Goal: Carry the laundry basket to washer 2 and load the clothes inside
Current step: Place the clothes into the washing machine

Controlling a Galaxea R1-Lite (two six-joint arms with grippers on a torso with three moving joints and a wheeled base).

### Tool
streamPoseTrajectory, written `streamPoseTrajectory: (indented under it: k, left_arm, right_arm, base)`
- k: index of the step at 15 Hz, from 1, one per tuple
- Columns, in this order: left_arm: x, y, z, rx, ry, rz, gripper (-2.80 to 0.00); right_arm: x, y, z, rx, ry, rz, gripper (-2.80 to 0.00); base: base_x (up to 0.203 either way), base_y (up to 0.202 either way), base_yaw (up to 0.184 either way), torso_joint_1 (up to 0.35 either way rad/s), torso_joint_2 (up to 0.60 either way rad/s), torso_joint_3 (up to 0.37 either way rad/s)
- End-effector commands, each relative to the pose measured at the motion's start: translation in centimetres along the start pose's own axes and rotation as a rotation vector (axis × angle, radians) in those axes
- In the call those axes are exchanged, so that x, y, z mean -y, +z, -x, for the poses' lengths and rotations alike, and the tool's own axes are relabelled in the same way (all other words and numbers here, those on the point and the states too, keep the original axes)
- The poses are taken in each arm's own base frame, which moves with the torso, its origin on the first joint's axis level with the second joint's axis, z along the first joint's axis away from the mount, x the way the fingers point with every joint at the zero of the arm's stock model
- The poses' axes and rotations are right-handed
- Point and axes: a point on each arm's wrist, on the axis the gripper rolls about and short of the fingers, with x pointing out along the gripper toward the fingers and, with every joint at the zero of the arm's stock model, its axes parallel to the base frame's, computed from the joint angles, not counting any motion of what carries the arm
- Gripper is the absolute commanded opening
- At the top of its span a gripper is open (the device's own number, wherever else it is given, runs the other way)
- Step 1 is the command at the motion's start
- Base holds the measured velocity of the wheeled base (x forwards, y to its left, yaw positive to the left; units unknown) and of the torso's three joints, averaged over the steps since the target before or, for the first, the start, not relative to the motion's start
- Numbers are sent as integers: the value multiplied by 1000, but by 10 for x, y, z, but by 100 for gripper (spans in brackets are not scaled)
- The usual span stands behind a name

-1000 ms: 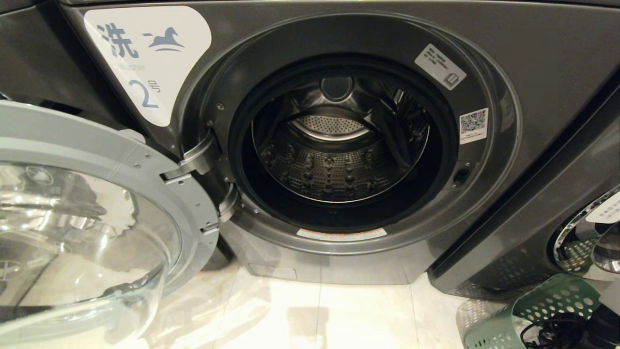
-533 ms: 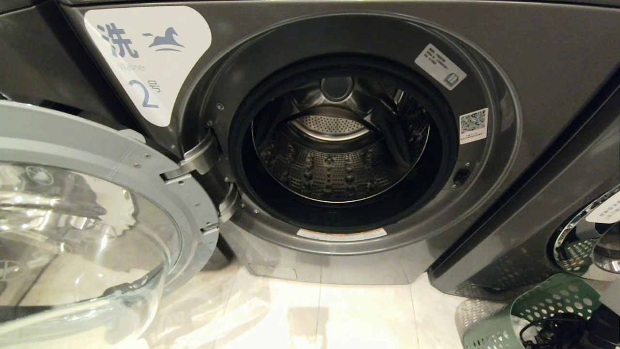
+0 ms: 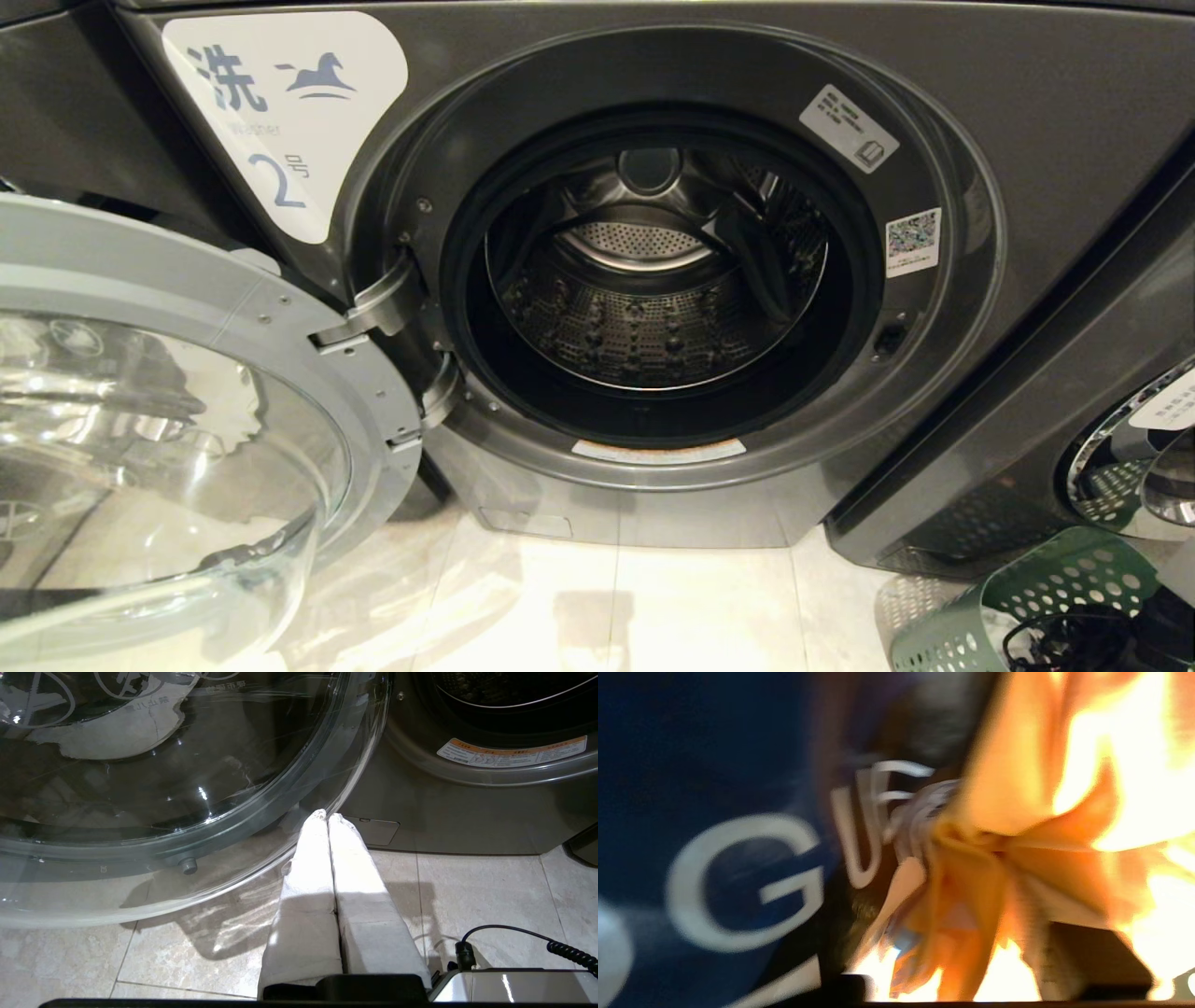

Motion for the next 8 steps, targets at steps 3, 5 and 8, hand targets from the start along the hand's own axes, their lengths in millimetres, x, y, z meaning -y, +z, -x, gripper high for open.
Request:
streamPoseTrajectory:
  k: [3,5,8]
  left_arm:
    - [0,0,0,0,1,1,-280]
    - [0,0,0,2,1,1,-280]
    - [0,0,0,2,1,1,-280]
  right_arm:
    - [6,-1,0,-10,-4,-21,-280]
    - [7,-1,1,-8,-5,-27,-280]
    - [8,-1,1,-9,-5,-27,-280]
  base:
    - [0,0,0,0,0,0]
    - [0,0,0,0,0,0]
    - [0,0,0,0,0,0]
